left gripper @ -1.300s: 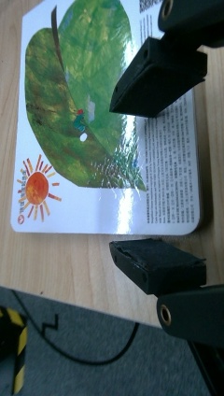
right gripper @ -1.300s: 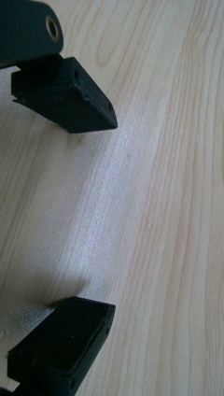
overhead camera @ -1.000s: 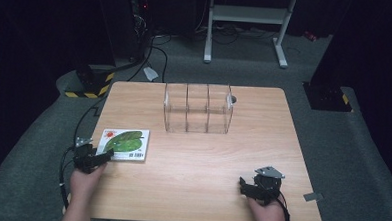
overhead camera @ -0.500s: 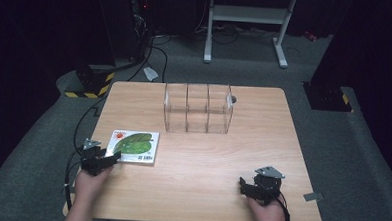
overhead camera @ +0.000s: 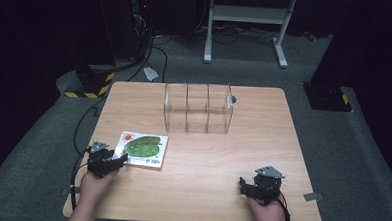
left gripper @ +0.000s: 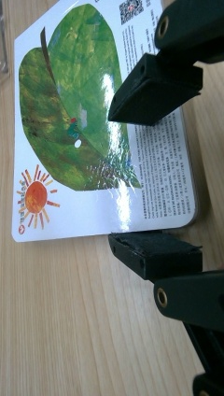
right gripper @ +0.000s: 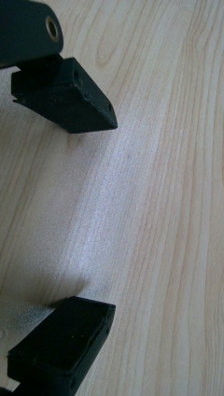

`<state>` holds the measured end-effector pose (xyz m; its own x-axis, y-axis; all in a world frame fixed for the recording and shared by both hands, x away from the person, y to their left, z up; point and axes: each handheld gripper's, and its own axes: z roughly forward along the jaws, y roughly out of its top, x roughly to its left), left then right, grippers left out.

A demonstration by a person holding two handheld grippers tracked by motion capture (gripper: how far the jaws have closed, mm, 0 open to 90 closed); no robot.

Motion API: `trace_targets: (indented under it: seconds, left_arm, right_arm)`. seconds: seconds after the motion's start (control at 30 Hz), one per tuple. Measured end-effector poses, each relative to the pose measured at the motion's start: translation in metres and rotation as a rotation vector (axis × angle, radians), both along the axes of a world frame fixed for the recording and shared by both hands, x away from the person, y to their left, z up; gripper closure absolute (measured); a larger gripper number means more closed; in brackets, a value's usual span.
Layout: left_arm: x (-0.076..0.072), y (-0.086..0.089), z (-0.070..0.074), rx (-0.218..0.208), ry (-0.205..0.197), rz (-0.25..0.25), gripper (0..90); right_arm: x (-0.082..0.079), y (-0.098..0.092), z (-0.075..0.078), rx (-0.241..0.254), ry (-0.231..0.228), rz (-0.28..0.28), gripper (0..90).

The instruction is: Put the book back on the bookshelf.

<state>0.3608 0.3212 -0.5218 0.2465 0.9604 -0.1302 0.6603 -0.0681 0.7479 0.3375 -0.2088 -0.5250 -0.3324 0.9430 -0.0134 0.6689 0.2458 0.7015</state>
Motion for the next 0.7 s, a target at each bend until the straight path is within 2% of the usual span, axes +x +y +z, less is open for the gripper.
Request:
trace_targets:
  seconds: [0.23, 0.4, 0.43, 0.7]
  left_arm:
    - [-0.004, -0.025, 0.001, 0.004, -0.002, -0.057, 35.7]
    - [-0.005, -0.033, 0.001, -0.006, 0.004, -0.077, 36.0]
    - [-0.006, -0.038, 0.001, -0.009, 0.003, -0.099, 36.6]
    - [-0.008, -0.061, 0.001, -0.003, 0.005, -0.172, 37.1]
  right_arm:
    - [0.000, 0.000, 0.000, 0.000, 0.000, 0.002, 10.5]
    - [0.000, 0.000, 0.000, 0.000, -0.001, 0.002, 10.5]
    - [0.000, 0.000, 0.000, 0.000, 0.000, 0.002, 10.6]
    - [0.000, 0.000, 0.000, 0.000, 0.000, 0.002, 10.6]
